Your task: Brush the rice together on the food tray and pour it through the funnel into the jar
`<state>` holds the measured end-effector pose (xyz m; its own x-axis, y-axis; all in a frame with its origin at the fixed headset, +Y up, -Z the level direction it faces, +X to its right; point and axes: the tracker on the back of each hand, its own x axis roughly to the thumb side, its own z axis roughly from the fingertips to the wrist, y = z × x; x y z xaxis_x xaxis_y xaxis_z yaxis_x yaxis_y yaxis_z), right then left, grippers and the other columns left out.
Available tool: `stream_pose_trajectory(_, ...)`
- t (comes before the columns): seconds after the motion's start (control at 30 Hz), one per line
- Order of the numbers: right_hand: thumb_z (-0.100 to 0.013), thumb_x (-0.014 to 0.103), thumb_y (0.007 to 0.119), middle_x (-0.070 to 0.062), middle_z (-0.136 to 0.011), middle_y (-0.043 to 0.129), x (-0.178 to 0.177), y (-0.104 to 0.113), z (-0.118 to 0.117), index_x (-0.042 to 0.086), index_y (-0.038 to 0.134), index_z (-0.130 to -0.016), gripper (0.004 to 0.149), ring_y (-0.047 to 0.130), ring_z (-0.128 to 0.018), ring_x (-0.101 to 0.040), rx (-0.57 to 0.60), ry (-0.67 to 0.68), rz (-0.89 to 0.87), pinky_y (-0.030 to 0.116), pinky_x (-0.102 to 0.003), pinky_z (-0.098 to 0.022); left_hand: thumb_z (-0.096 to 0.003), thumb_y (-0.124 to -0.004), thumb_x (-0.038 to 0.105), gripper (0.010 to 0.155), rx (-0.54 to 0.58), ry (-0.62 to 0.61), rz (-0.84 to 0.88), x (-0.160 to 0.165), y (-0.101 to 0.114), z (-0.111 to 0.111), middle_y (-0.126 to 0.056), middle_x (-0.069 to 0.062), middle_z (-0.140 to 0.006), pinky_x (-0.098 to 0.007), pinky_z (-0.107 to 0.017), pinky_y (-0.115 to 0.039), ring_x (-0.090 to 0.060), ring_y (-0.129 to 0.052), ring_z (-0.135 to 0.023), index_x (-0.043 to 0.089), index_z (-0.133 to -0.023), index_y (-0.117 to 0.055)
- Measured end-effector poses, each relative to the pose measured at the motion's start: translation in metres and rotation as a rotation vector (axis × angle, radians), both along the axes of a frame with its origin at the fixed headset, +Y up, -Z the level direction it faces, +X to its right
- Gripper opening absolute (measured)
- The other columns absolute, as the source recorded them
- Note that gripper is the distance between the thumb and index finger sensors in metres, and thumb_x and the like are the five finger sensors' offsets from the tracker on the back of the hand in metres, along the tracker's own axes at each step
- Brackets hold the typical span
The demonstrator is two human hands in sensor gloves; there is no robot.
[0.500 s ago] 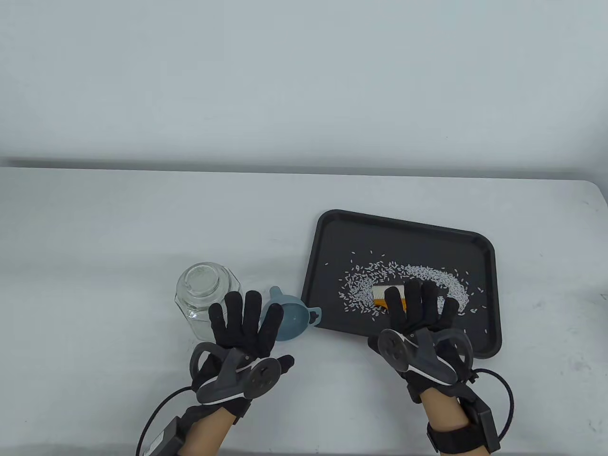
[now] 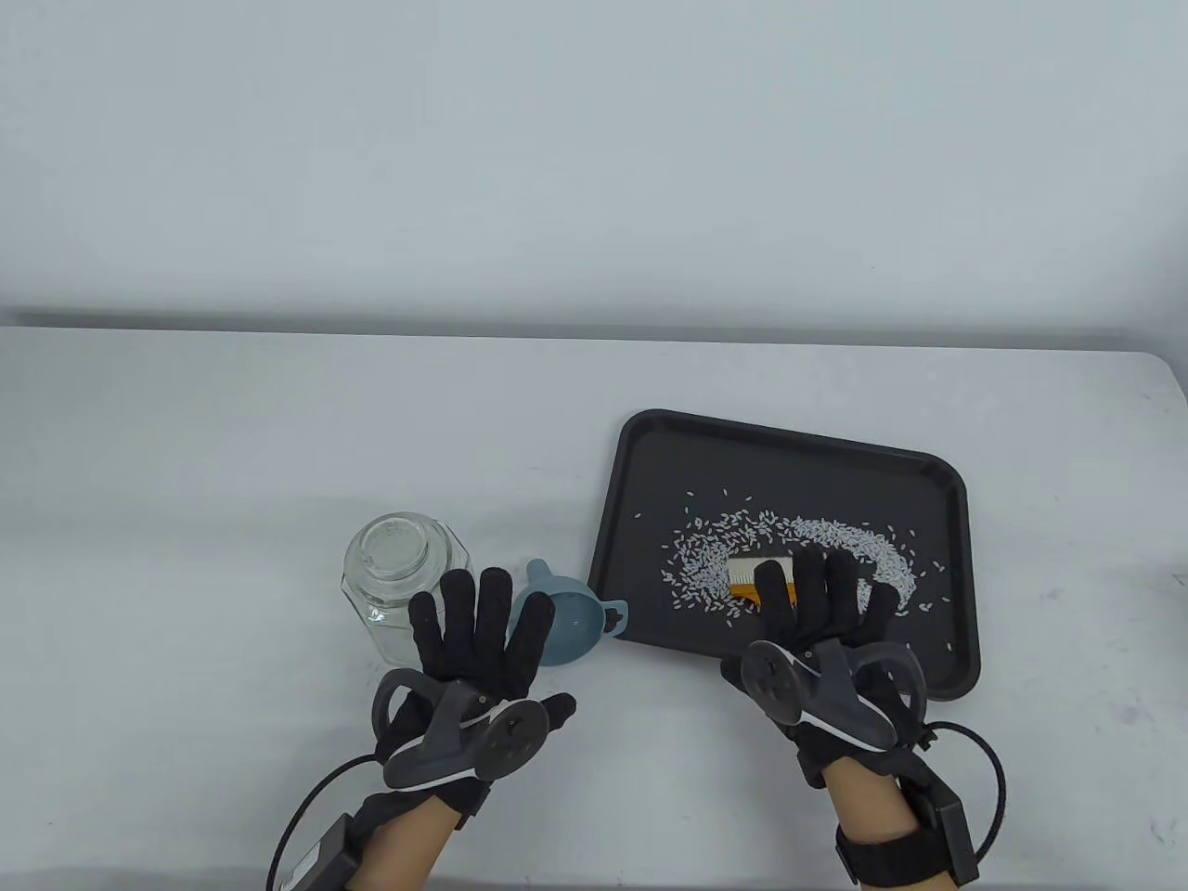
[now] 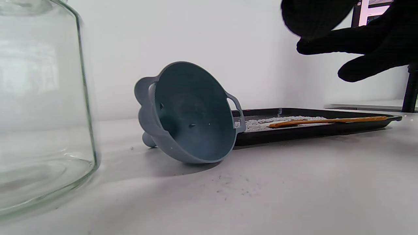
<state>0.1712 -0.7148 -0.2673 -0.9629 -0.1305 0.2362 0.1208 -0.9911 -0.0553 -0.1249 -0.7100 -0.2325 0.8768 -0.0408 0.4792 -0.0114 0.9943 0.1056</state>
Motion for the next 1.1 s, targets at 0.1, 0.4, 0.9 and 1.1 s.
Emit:
stream_pose_trajectory(0.1, -0.047, 0.066, 0.057, -0.033, -0.11, 0.01, 0.001, 0.0, 0.0, 0.007, 0.013, -0.108, 0.095, 0.015, -0.098, -0.067, -0.005, -0.002, -0.003, 0.016, -0.084, -0.054, -0.0531, -0.057, 0.061, 0.096, 0.012, 0.004, 0.008, -0.001, 0.001, 0.0, -0.005, -0.042, -0.111, -0.086, -0.051, 0.002, -0.081, -0.008, -0.096, 0.004, -0.114, -0.011)
stream_pose_trajectory(0.4, -0.047, 0.066, 0.057, -0.033, -0.11, 0.01, 0.002, 0.0, 0.0, 0.007, 0.014, -0.108, 0.095, 0.015, -0.099, -0.067, -0.005, -0.007, -0.006, 0.016, -0.084, -0.054, -0.0536, -0.06, 0.057, 0.093, 0.177, 0.077, 0.148, -0.026, 0.022, -0.002, -0.011, -0.043, -0.112, -0.087, -0.053, -0.001, -0.08, -0.014, -0.097, 0.003, -0.115, -0.016)
stream_pose_trajectory(0.9, -0.047, 0.065, 0.058, -0.033, -0.111, 0.012, 0.001, 0.0, -0.004, 0.007, 0.014, -0.108, 0.095, 0.016, -0.099, -0.067, -0.015, -0.016, 0.008, 0.016, -0.083, -0.054, -0.0537, -0.067, 0.053, 0.091, 0.229, 0.382, 0.503, -0.108, 0.031, -0.035, -0.031, -0.045, -0.11, -0.088, -0.055, -0.011, -0.078, -0.036, -0.095, -0.002, -0.114, -0.027)
stream_pose_trajectory(1.1, -0.047, 0.065, 0.059, -0.033, -0.111, 0.012, 0.0, 0.0, -0.005, 0.007, 0.015, -0.108, 0.095, 0.017, -0.099, -0.067, -0.028, -0.024, 0.01, 0.016, -0.083, -0.054, -0.0525, -0.072, 0.052, 0.093, 0.176, 0.421, 0.596, -0.112, 0.026, -0.048, -0.04, -0.045, -0.108, -0.089, -0.056, -0.015, -0.076, -0.046, -0.093, -0.003, -0.114, -0.029)
